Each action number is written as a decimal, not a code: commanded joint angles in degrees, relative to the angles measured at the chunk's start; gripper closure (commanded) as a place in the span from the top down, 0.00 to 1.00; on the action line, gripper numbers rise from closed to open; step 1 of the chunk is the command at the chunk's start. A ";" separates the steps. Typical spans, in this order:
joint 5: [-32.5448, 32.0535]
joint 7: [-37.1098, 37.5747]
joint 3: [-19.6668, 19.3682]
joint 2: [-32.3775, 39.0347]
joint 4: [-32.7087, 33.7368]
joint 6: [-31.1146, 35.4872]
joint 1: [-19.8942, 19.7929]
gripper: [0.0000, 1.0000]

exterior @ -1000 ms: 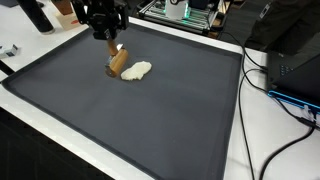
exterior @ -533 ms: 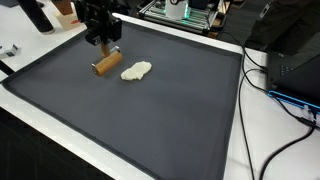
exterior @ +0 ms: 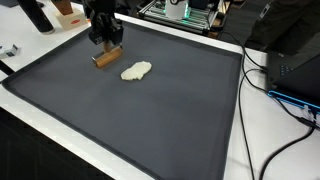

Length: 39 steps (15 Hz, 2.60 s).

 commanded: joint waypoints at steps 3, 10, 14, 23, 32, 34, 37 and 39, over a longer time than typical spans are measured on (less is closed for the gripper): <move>-4.01 6.31 -0.87 2.53 3.55 -7.13 2.30 0.19; -7.21 11.99 -0.97 4.92 5.41 -9.76 3.79 0.19; -9.74 15.44 -1.17 6.22 6.10 -10.55 4.64 0.19; -15.73 21.82 -0.92 8.59 7.09 -14.61 5.82 0.19; -19.16 22.71 -0.27 11.02 8.82 -16.69 6.02 0.19; -19.66 22.55 -0.13 11.30 8.96 -16.39 6.05 0.19; -20.25 22.01 0.17 11.38 8.94 -15.79 5.87 0.19; -20.42 21.80 0.34 11.23 8.92 -15.49 5.74 0.19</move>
